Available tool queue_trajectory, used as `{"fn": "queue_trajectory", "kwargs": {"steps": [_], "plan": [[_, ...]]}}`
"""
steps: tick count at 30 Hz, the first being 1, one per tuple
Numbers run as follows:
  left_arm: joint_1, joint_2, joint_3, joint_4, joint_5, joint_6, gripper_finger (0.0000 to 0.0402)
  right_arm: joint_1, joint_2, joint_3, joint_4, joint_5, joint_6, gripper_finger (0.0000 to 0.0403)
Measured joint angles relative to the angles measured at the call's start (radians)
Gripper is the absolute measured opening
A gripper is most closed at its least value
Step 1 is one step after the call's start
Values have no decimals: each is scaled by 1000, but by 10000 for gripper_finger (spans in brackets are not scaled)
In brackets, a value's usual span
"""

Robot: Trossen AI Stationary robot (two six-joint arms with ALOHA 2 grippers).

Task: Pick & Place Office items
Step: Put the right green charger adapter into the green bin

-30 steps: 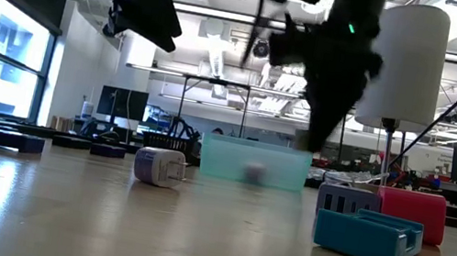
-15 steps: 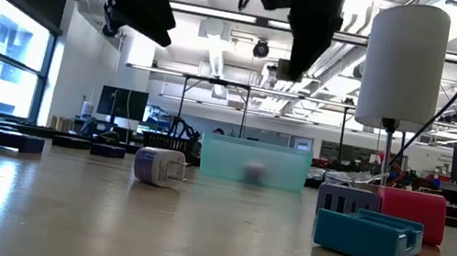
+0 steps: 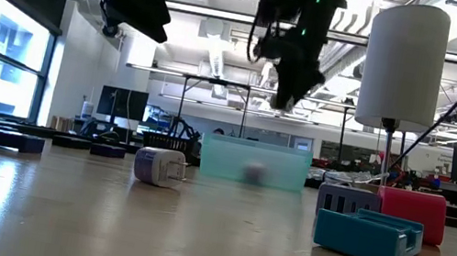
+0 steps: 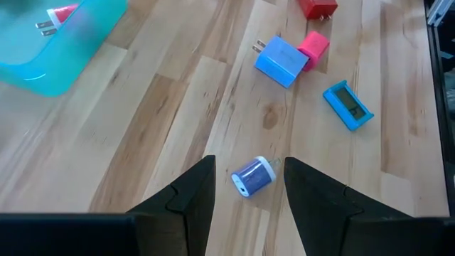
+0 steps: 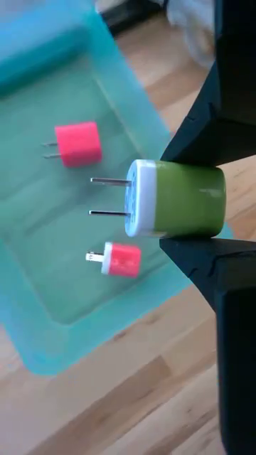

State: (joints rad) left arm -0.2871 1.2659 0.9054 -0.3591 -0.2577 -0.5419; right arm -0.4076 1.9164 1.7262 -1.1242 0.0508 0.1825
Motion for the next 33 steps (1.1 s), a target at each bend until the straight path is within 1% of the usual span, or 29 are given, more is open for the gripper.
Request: {"fn": "queue_trajectory", "kwargs": {"steps": [5, 10, 12, 17, 23, 33], "plan": [[0, 0, 0, -19, 0, 0, 161, -34, 81, -6, 18, -28, -29, 120], [0, 0, 0, -31, 0, 0, 161, -40, 172, -7, 26, -38, -38, 124], [0, 0, 0, -31, 0, 0, 161, -40, 197, -7, 22, -53, -55, 124], [-7, 0, 0, -30, 0, 0, 161, -39, 252, -7, 22, -52, -56, 121], [-13, 0, 0, -29, 0, 0, 161, -40, 283, -7, 22, -55, -57, 130], [-13, 0, 0, -29, 0, 0, 161, -40, 275, -7, 22, -52, -49, 132]]}}
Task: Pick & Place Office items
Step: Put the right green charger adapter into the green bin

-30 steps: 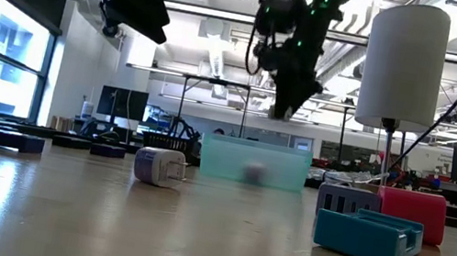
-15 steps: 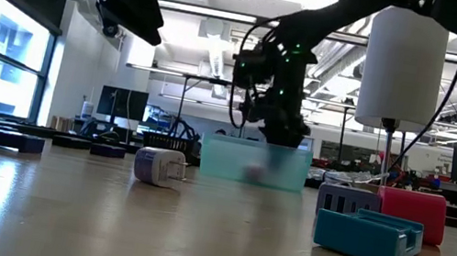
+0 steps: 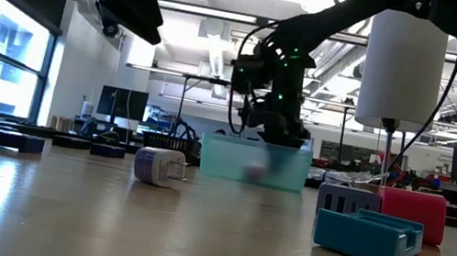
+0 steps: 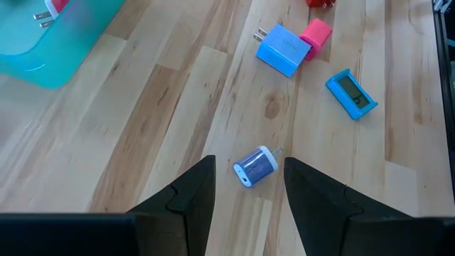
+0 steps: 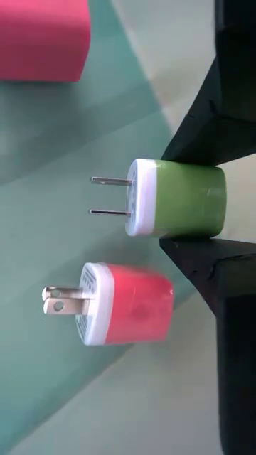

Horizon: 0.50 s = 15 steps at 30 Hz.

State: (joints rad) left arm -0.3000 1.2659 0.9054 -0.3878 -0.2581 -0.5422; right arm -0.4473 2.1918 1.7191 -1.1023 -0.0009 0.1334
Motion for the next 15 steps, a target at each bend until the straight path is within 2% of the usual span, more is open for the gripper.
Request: {"fn": "queue_trajectory", "kwargs": {"steps": [10, 15], "plan": [[0, 0, 0, 0, 0, -3, 161, 0, -13, 1, 0, 1, 20, 133], [-5, 0, 0, 0, 0, -11, 161, 1, -12, 0, -62, 2, 12, 133]]}}
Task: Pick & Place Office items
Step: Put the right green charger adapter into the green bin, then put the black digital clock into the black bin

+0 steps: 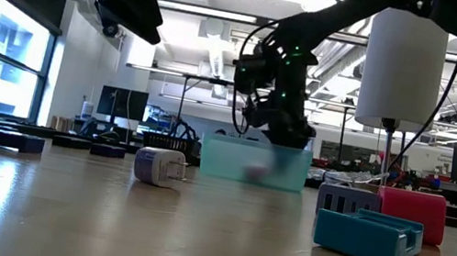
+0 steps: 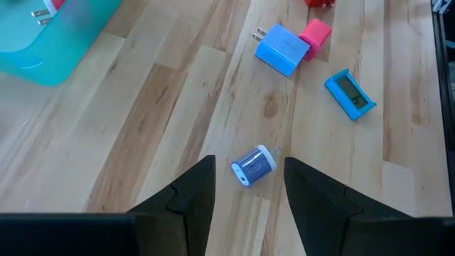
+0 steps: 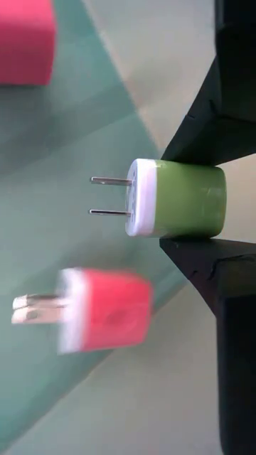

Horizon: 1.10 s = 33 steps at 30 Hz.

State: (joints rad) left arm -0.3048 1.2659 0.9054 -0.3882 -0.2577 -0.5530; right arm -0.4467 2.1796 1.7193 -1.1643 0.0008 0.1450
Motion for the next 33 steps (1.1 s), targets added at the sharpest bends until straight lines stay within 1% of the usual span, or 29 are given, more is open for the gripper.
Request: {"fn": "queue_trajectory", "kwargs": {"steps": [8, 11, 16, 22, 27, 32, 33], "plan": [[-8, 0, 0, 0, 0, 0, 161, -6, 0, 0, 17, -1, -18, 134], [-8, 0, 0, 0, 0, 0, 161, -7, 0, 0, 23, -3, -19, 146], [-8, 0, 0, 0, 0, 0, 161, -9, 0, 0, 25, -11, -21, 184], [-8, 0, 0, 0, 0, 0, 161, -13, 0, 0, 25, -40, -19, 244], [-8, 0, 0, 0, 0, 0, 161, -7, 0, 0, 31, 25, -13, 274], [-8, -1, 0, -2, 3, 0, 161, 16, -22, 0, 11, 91, -17, 285], [-8, -2, 0, -4, 17, 0, 161, 22, -36, 0, 12, 108, -18, 285]]}}
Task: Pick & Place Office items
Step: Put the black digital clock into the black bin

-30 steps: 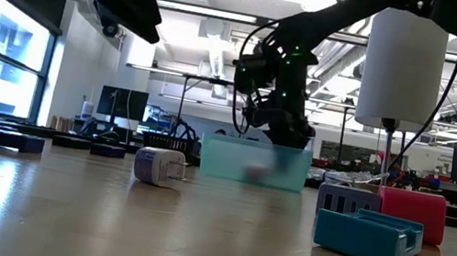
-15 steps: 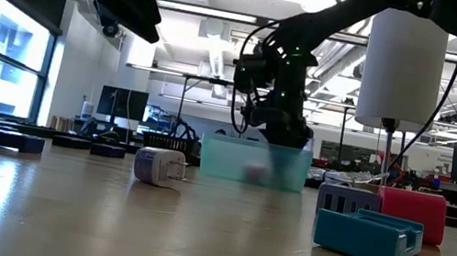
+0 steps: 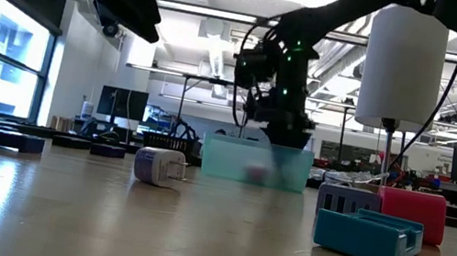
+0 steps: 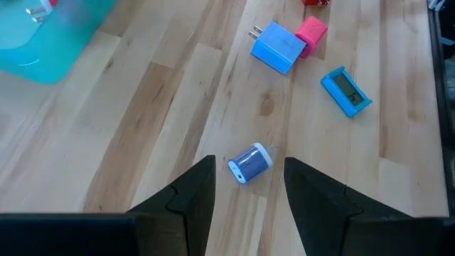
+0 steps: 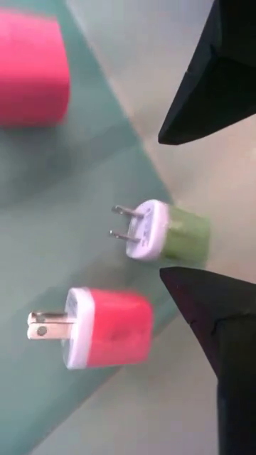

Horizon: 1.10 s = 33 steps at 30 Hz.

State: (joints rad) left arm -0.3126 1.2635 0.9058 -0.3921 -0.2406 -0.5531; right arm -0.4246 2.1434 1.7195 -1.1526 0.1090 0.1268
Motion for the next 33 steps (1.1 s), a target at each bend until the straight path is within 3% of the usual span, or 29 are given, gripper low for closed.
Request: {"fn": "queue_trajectory", "kwargs": {"steps": [10, 17, 23, 28, 33], "plan": [[76, 0, 0, -8, 251, -29, 161, 135, -205, 1, 2, 149, 69, 286], [116, 0, 1, -57, 257, -176, 161, 294, -305, 1, 28, 314, 137, 286], [128, 21, 1, -47, 255, -103, 172, 416, -313, 1, 34, 446, 167, 286], [129, 41, 1, -25, 226, -52, 220, 482, -309, -1, 49, 462, 169, 286], [138, 62, -1, -49, 205, -29, 279, 562, -307, -2, 29, 568, 224, 286]]}}
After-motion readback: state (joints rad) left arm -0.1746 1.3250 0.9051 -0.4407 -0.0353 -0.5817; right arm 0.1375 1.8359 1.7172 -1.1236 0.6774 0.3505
